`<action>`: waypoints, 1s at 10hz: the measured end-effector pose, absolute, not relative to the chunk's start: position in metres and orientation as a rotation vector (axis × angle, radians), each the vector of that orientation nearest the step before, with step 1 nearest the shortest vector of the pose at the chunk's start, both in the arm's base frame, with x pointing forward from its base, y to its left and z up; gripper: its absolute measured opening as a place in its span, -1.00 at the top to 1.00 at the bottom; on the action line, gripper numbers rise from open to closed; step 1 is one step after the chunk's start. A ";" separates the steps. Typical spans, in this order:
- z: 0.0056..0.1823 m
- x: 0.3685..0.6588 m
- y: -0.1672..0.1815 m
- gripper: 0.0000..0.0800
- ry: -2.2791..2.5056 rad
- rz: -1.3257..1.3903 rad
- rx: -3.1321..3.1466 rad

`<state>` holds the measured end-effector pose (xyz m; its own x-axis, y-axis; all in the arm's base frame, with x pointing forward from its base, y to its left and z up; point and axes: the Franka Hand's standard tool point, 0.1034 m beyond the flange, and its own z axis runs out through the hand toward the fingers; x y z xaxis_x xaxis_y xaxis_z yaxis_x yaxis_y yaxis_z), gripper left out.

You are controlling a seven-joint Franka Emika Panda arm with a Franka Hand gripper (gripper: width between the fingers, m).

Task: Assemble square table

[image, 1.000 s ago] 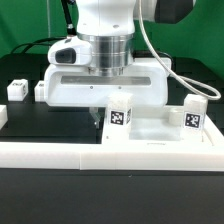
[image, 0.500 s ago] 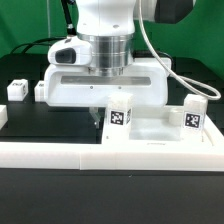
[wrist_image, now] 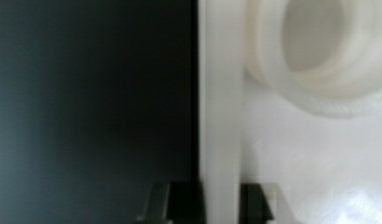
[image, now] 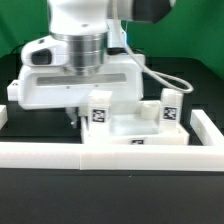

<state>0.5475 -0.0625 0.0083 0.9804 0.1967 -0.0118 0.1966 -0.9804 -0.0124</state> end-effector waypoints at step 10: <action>0.010 0.576 -0.038 0.86 -1.345 -0.025 -2.880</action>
Offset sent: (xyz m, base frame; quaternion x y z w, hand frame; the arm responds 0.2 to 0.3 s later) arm 0.0000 0.0000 0.0000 0.0000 0.0000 -0.1938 0.9810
